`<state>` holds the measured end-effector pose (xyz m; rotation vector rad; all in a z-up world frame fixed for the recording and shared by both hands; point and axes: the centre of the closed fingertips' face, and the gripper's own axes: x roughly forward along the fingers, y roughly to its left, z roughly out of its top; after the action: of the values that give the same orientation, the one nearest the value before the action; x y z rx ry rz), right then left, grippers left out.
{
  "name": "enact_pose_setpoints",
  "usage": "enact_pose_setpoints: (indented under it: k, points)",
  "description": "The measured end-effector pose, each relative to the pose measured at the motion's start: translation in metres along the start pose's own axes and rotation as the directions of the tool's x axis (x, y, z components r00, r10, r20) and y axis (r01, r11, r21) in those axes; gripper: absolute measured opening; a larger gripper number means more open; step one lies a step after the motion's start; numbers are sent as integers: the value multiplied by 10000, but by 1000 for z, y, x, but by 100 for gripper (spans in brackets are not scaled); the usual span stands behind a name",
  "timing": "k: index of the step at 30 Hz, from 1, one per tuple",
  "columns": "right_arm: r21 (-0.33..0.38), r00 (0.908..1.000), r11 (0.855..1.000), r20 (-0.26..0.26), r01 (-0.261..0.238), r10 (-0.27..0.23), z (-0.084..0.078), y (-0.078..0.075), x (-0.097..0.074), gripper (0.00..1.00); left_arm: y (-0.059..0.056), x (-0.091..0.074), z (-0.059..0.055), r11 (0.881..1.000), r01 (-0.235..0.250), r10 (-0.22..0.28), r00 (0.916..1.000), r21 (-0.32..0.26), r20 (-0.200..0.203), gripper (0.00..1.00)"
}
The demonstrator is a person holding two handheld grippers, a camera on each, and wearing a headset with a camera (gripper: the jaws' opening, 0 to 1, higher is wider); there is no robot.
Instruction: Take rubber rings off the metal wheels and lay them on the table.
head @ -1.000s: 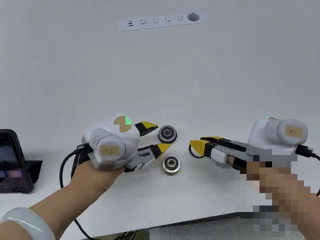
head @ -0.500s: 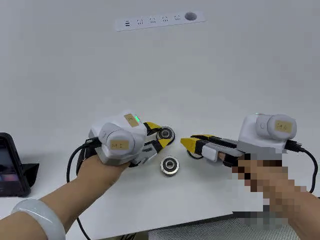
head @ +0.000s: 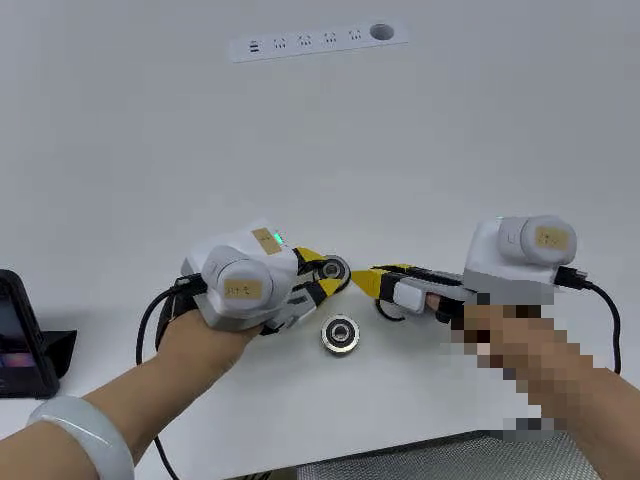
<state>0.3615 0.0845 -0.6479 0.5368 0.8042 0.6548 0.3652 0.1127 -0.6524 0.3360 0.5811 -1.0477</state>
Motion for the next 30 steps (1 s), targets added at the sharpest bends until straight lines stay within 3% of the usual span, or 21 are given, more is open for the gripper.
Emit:
enact_pose_setpoints:
  k: [17, 30]
  points:
    - [290, 9985, 9986, -313, -442, 451, 1, 4, 21, 24, 1, 0, -1, 9998, -36, 39, 9998, -173, 178, 14]
    - [477, 9962, 9966, -534, -668, 693, -1, 6, 26, 24, 1, -1, -1, 9997, -108, 112, 9997, -214, 207, 14]
